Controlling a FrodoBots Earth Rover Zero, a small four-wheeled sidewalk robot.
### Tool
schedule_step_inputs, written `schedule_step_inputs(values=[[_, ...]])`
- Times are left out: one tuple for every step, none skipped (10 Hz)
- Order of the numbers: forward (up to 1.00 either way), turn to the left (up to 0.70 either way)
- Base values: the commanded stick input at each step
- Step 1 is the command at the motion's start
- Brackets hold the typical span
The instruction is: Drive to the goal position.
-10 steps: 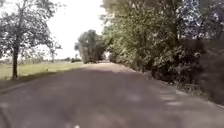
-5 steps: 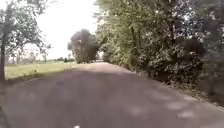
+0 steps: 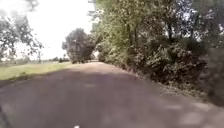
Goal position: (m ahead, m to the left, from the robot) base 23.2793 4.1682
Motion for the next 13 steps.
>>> schedule_step_inputs(values=[[1.00,-0.06],[1.00,-0.06],[1.00,-0.06],[1.00,-0.06],[1.00,-0.06],[1.00,-0.06],[1.00,-0.06],[1.00,-0.06],[1.00,-0.06],[1.00,-0.06],[1.00,-0.06],[1.00,-0.06],[1.00,-0.06]])
